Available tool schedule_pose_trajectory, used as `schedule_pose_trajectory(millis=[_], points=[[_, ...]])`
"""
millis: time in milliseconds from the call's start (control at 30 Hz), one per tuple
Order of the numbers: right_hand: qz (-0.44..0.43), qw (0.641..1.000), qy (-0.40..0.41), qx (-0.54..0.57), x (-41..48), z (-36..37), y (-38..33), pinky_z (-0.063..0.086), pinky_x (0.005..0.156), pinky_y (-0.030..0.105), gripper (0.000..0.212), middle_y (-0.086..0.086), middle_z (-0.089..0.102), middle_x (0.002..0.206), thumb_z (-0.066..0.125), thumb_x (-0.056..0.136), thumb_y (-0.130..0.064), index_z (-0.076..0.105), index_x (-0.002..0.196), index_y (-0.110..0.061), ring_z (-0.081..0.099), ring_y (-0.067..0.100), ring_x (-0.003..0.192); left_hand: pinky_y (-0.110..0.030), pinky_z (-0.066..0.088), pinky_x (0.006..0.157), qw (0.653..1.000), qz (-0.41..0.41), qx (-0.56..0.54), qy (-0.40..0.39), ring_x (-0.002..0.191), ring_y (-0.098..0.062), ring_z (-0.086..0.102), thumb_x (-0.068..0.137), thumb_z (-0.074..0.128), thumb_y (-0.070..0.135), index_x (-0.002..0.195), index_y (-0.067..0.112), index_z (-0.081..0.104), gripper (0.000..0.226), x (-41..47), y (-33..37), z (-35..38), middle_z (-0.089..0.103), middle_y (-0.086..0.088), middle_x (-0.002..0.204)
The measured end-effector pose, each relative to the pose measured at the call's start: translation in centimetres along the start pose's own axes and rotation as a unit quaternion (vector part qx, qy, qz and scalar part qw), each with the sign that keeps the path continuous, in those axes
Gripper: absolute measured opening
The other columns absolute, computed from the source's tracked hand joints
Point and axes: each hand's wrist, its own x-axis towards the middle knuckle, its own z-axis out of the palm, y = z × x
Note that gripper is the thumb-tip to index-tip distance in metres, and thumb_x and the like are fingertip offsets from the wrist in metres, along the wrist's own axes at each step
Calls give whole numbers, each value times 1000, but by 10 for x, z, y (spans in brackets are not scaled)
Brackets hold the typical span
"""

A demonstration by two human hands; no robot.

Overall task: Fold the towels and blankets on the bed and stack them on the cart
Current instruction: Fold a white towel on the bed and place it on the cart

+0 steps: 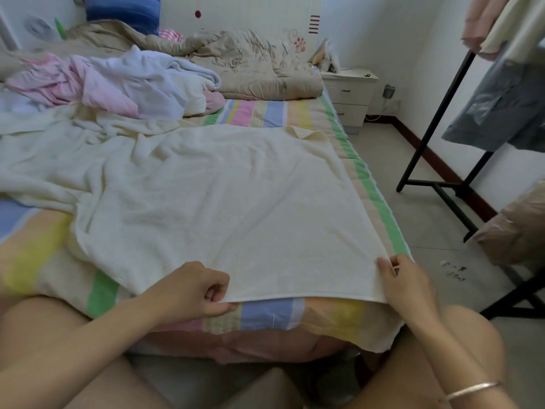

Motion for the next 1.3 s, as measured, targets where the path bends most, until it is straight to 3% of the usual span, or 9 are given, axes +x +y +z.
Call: schedule_pose_trajectory(millis=[200,333,433,567,767,867,967,1100,1300], points=[[-7,999,17,-28,-5,-9,-4,44,71,37,24,2,60,94,52,92,-43,49,101,-21,53,25,84,-18,39,56,997,-55,-47,14,56,-8,53,78,49,75,62,24,52,54,4,8,-9,55,9,58],[-172,982,70,-44,-2,-1,-55,34,102,41,45,4,49,135,54,90,-26,46,134,-20,43,26,123,-32,49,63,980,-126,-63,143,59,-6,59,93,55,39,73,24,61,25,43,10,-25,63,10,64],[-299,951,-53,-64,1,29,-127,15,116,38,56,3,28,156,29,96,-47,35,146,-24,21,23,144,-33,50,78,962,-172,-41,208,82,-13,64,91,58,21,91,22,66,8,87,1,-31,68,8,88],[-360,900,-210,-126,32,70,-176,-11,119,41,60,-4,-6,162,15,100,-55,7,154,-30,-13,15,147,-31,33,109,971,-183,-37,150,133,-18,45,98,50,27,136,18,52,39,141,-19,-25,48,-1,145],[-142,960,-123,-207,176,66,-113,-9,118,49,72,2,-7,162,13,95,-63,4,155,-24,-11,23,148,-36,-2,122,972,-210,103,-6,150,-15,-8,102,20,50,156,23,2,64,202,-72,-18,-10,-3,163],[-66,979,-66,-183,229,69,-123,-6,118,49,74,9,0,161,19,96,-59,10,154,-14,-7,28,148,-37,-3,122,961,-249,117,6,150,-16,-5,101,18,51,156,22,3,64,251,-103,-19,-6,-6,163],[-147,976,-36,-154,274,88,-170,-6,119,43,64,6,-1,162,23,100,-49,10,154,-18,-9,25,148,-36,0,121,962,-248,112,21,150,-17,0,102,20,49,156,21,8,62,317,-125,-24,-1,-5,164],[-265,941,-119,-174,335,120,-209,-10,118,45,57,-1,1,162,16,100,-51,15,153,-30,-10,22,148,-36,-1,121,970,-219,104,3,150,-16,-5,102,20,49,156,21,5,63,396,-147,-23,-5,-4,163],[19,983,-66,-169,448,129,-179,6,116,54,80,15,13,158,21,90,-67,20,152,-16,9,40,144,-38,-5,121,972,-185,142,11,149,-13,-9,102,17,52,156,25,1,63,454,-183,-18,-7,-2,163]])
